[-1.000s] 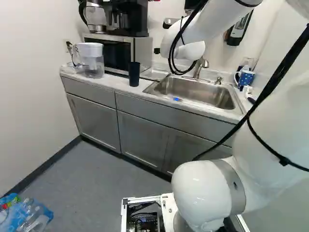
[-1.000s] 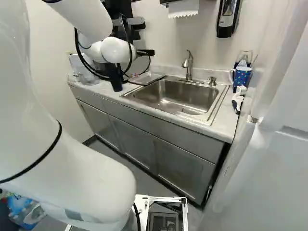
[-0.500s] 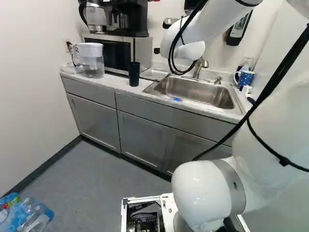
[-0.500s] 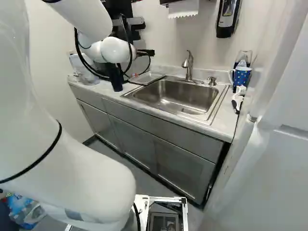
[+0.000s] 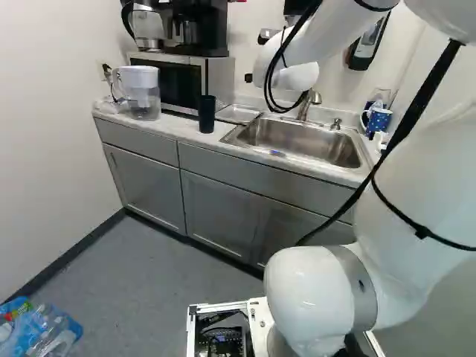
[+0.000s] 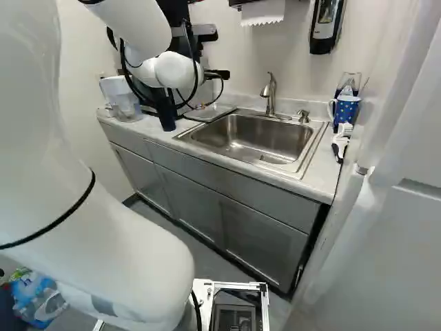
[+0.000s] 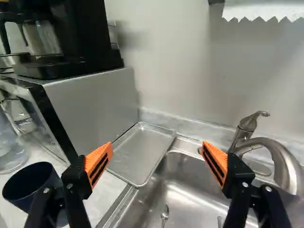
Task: Rinse the cup and place it in the tray
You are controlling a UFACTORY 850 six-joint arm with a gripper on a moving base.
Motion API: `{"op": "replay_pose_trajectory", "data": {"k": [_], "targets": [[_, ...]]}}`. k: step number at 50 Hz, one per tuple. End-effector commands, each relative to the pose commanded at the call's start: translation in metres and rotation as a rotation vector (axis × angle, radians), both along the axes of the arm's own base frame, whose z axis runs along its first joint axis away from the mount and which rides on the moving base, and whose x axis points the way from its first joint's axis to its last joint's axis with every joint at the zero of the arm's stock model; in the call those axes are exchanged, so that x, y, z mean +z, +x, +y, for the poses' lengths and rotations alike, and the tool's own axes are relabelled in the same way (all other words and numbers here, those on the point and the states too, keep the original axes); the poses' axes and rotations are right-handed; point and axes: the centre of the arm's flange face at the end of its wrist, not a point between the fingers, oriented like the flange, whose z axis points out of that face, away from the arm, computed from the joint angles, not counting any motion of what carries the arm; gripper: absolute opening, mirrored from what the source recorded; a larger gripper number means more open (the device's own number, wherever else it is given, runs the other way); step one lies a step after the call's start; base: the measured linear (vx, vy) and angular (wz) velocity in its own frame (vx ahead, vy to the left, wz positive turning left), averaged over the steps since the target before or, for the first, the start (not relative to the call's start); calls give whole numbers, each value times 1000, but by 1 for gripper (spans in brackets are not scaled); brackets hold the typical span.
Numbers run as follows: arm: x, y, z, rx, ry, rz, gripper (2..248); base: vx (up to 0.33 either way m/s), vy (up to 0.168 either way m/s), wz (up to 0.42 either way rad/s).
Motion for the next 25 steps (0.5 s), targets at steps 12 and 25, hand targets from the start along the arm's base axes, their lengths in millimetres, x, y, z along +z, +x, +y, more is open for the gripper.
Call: {"op": "replay_pose_trajectory", "data": {"k": [12,25], "targets": [[0,8,-18,-35,0,1,247,0,0,0],[0,17,-38,-71,0,2,247,0,0,0]]}}
